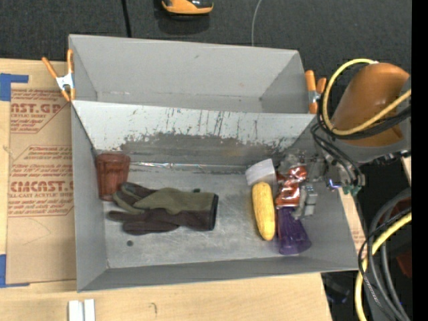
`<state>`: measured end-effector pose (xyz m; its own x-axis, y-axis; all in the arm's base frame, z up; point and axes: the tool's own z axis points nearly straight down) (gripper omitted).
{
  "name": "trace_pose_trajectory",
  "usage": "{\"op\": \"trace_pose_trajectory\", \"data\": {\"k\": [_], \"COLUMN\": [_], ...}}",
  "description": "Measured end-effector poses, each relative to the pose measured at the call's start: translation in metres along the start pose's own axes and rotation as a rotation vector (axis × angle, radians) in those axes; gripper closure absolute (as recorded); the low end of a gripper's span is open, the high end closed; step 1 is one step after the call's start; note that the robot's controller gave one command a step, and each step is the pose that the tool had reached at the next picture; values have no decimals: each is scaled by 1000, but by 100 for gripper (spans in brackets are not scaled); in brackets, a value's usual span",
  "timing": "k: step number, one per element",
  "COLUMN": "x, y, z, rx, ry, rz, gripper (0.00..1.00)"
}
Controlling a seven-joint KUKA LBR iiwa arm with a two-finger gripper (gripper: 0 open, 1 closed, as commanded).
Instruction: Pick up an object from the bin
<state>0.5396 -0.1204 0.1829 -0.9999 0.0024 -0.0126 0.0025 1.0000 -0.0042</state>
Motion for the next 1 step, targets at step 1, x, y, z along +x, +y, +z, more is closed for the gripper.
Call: {"op": "trace_pose_trajectory", "data": {"k": [1], "x": [2], "y": [21], "z": [64], "rx": [-4], "ry": [7], "rz": [-147], "gripper": [0]}}
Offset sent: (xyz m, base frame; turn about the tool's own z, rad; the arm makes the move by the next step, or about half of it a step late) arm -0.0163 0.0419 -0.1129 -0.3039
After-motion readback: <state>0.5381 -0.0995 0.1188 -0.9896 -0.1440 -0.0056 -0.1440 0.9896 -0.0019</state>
